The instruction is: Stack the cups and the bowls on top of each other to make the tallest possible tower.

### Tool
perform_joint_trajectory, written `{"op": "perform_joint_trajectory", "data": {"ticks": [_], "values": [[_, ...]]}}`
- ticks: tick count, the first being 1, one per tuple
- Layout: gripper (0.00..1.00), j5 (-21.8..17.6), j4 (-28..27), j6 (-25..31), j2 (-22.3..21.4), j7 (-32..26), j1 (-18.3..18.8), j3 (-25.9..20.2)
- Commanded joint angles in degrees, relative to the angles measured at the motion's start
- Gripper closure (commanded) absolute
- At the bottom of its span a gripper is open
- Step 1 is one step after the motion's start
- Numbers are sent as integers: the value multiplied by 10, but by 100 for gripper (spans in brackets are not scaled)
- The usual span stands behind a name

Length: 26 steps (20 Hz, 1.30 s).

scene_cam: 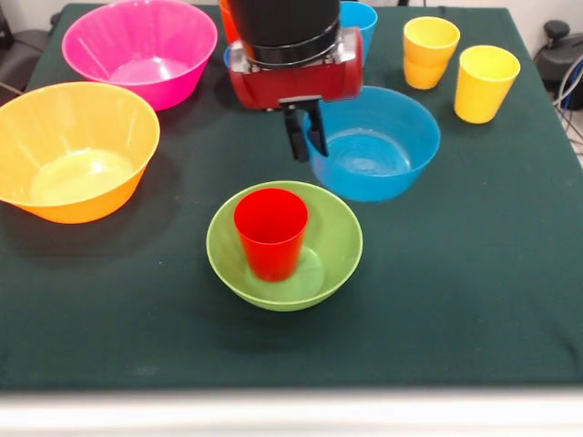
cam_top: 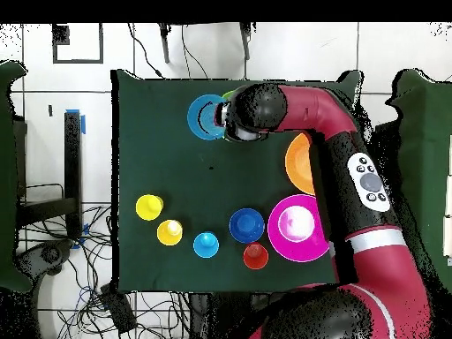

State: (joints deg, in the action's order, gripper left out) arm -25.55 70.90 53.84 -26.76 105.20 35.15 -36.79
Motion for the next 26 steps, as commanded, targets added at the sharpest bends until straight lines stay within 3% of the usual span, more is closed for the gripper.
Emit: {"op": "perform_joint_trajectory", "data": {"ticks": [1,18,19,26], "values": [[100,-50,-72,73,37,-242,9,-21],[100,-48,-144,98,88,-346,31,-21],[100,-47,-114,80,79,-347,45,-18],[100,-38,-128,82,100,-364,50,-23]]}}
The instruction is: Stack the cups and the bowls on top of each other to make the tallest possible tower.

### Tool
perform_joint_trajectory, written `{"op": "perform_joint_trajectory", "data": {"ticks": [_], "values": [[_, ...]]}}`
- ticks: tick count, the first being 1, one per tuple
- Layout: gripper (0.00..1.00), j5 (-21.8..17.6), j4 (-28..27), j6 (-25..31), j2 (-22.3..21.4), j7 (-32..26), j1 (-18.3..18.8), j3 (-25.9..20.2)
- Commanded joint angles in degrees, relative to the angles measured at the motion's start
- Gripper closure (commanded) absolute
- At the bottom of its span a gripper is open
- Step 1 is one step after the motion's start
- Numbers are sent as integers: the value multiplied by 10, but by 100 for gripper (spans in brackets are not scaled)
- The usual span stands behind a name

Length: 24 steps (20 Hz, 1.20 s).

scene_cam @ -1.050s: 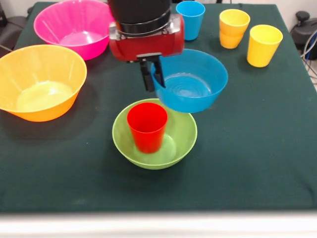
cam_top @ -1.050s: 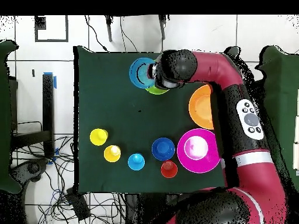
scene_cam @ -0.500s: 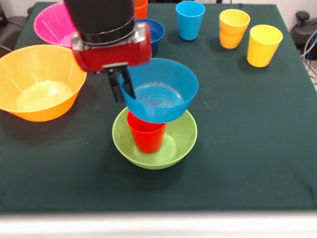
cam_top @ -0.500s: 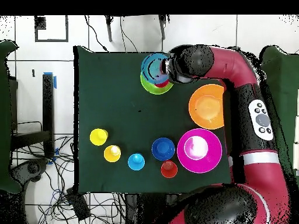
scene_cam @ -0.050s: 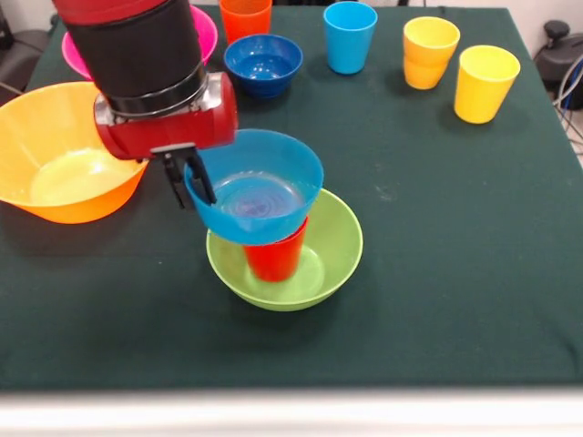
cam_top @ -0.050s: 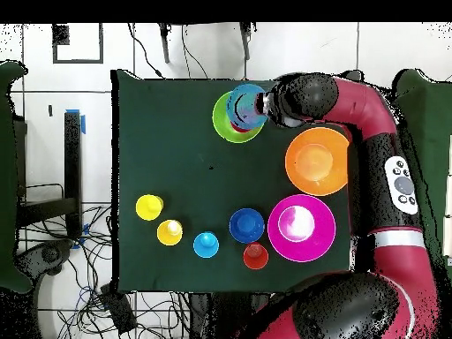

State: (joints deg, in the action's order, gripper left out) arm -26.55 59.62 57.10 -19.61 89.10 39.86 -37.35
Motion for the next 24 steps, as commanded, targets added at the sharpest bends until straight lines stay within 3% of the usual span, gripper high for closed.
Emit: {"op": "perform_joint_trajectory", "data": {"ticks": [1,15,24], "values": [[100,-26,-12,49,28,-202,4,-18],[100,-3,41,41,11,-163,8,-25],[100,2,38,49,6,-149,-1,-26]]}}
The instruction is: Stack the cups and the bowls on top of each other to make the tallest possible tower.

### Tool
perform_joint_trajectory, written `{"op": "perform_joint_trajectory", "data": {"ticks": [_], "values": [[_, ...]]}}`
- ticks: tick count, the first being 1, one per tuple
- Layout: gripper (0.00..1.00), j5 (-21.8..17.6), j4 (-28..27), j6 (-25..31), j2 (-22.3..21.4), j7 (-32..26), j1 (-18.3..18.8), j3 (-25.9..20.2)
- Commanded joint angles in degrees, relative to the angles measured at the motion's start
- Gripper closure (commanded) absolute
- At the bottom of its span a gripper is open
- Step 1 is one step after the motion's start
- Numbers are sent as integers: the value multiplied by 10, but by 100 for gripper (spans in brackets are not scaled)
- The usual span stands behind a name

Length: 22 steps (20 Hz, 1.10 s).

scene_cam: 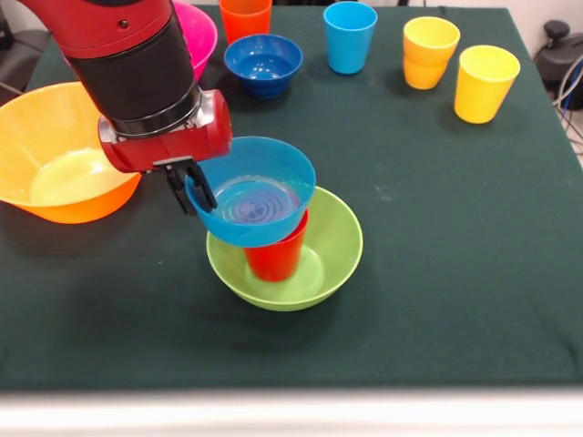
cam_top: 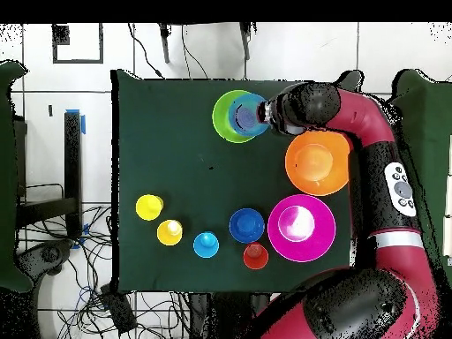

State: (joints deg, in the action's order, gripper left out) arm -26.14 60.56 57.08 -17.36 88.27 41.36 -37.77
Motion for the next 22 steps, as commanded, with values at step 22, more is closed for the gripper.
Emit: {"op": "perform_joint_trajectory", "data": {"ticks": [22], "values": [[100,-9,33,34,-15,-115,-28,-19]]}}
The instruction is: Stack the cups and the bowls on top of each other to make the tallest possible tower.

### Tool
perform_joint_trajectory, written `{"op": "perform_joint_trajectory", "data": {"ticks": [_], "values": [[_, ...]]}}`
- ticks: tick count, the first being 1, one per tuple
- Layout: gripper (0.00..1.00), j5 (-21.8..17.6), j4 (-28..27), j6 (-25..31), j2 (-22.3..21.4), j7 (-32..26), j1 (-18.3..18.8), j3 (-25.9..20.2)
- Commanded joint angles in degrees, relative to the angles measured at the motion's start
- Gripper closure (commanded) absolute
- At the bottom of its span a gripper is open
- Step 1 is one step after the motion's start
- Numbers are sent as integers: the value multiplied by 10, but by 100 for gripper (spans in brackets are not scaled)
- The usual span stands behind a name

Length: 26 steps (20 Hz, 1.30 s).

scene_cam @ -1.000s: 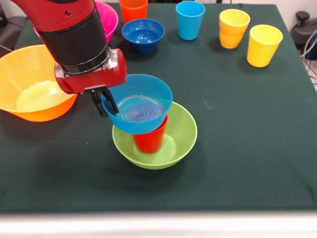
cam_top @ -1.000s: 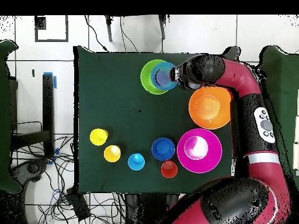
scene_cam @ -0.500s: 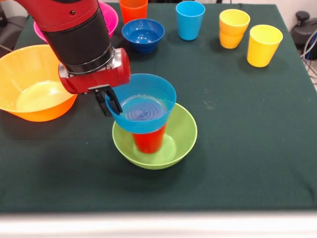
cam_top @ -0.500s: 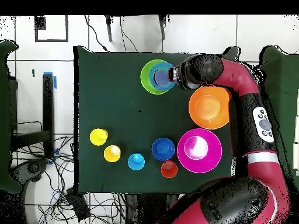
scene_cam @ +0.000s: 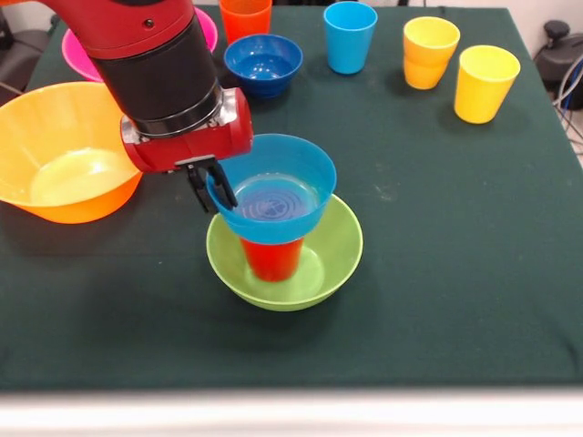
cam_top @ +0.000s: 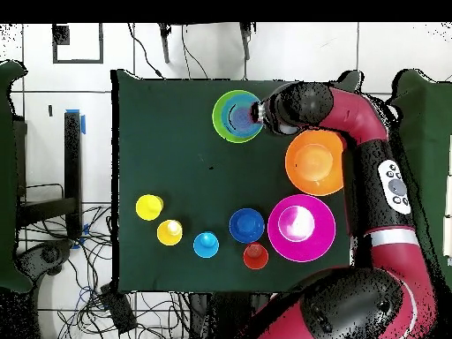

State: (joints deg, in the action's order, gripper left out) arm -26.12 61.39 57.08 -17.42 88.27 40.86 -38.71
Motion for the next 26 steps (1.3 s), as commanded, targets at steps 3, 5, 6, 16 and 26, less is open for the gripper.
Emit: {"op": "perform_joint_trajectory", "data": {"ticks": [3,5,6,16,26], "values": [[0,-11,20,42,-15,-114,-26,-7],[0,-14,22,38,-16,-114,-26,-6],[0,-15,22,37,-17,-114,-26,-6],[0,-18,17,42,-18,-112,-31,-1],[0,-20,13,31,-16,-116,-33,-3]]}}
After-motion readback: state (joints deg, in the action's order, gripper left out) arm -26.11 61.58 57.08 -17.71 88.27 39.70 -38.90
